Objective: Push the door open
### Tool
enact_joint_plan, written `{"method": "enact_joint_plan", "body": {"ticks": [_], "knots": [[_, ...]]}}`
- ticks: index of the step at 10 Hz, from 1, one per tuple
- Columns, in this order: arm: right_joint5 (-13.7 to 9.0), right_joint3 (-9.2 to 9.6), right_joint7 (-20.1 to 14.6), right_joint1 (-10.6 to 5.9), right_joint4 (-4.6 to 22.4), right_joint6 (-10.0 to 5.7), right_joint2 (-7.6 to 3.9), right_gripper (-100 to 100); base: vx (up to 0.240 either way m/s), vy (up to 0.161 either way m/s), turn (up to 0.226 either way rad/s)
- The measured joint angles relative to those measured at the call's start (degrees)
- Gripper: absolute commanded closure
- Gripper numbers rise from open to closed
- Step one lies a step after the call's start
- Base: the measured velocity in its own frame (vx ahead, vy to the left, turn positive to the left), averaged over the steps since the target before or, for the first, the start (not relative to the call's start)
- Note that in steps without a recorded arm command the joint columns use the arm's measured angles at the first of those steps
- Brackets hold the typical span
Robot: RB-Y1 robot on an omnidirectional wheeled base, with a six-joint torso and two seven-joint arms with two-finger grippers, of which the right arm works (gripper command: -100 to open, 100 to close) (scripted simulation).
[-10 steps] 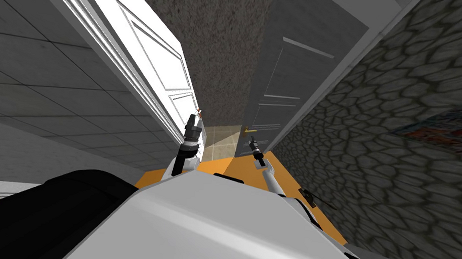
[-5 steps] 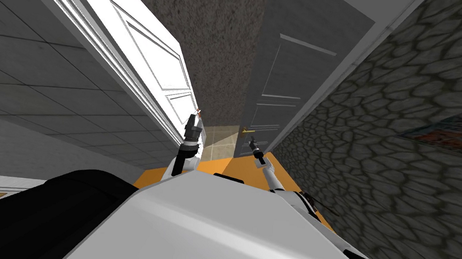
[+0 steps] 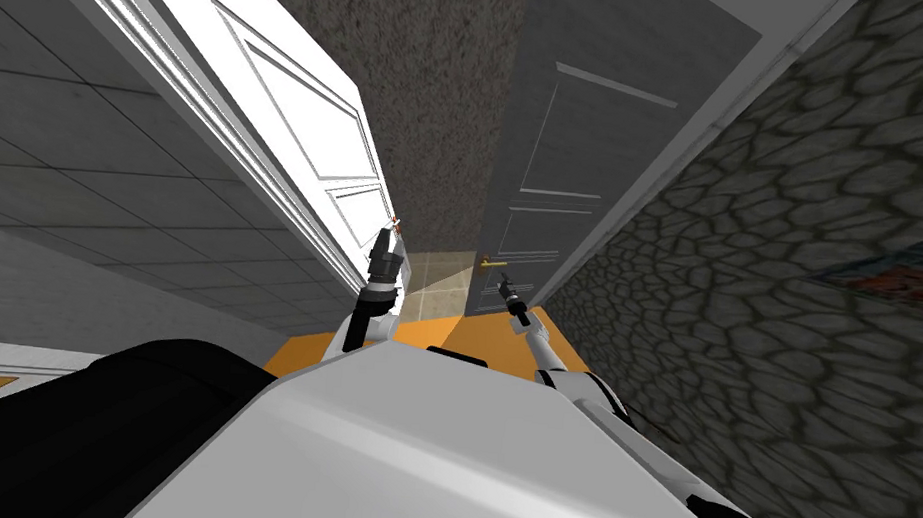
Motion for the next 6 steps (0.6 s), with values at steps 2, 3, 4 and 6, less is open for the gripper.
{"method": "enact_joint_plan", "body": {"ticks": [2,3,4,6], "knots": [[0.2,0.13,-0.7,-0.49,0.7,0.21,-0.31,-100,0.060,-0.011,0.022],[0.1,0.01,-0.6,-0.49,0.7,0.28,-0.22,-100,0.182,0.055,0.033],[0.0,-0.09,-0.4,-0.51,0.8,0.37,-0.15,-100,0.178,0.070,0.030],[-0.3,-0.42,0.1,-0.72,1.1,0.50,0.17,-100,0.196,0.052,0.043]]}}
